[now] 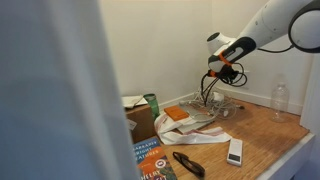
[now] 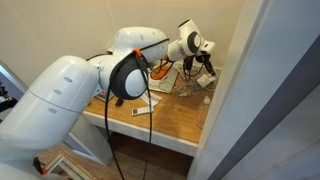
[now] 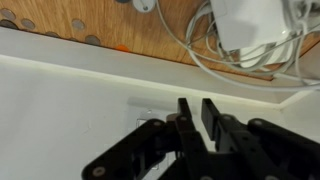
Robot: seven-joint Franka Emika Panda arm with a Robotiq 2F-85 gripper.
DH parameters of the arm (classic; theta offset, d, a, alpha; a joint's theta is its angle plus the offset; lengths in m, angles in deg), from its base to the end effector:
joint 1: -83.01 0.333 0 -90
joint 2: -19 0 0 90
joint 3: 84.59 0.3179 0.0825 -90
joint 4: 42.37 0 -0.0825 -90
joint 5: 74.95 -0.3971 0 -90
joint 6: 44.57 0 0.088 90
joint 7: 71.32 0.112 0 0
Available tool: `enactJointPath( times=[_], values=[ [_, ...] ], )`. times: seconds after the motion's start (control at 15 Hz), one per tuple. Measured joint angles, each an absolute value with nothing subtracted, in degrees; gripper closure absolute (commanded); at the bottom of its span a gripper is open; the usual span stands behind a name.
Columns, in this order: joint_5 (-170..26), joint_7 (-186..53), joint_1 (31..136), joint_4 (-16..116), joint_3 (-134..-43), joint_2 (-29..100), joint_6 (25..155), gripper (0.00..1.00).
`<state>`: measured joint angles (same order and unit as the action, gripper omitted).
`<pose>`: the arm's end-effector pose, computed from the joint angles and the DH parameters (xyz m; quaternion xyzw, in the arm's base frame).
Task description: Turn on the light
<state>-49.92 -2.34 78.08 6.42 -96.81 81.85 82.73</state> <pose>0.8176 -0.1814 0.2659 0.8014 -0.5133 0.2473 0.1823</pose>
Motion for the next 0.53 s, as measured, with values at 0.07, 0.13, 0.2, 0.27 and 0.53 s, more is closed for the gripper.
enactJointPath(
  times=[0.07, 0.13, 0.2, 0.27, 0.53],
  values=[
    [-50.35, -5.20, 78.00, 7.40, -95.36, 80.48, 82.36, 0.41],
    [-50.76, -8.00, 77.92, 8.55, -94.01, 79.06, 82.04, 0.34],
    [-51.14, -10.84, 77.82, 10.03, -92.69, 77.50, 81.83, 0.27],
    [-51.38, -13.48, 77.69, 11.69, -91.47, 75.92, 81.71, 0.20],
    [-57.96, -26.42, 78.13, 20.17, -90.52, 68.82, 81.72, 0.00]
  ],
)
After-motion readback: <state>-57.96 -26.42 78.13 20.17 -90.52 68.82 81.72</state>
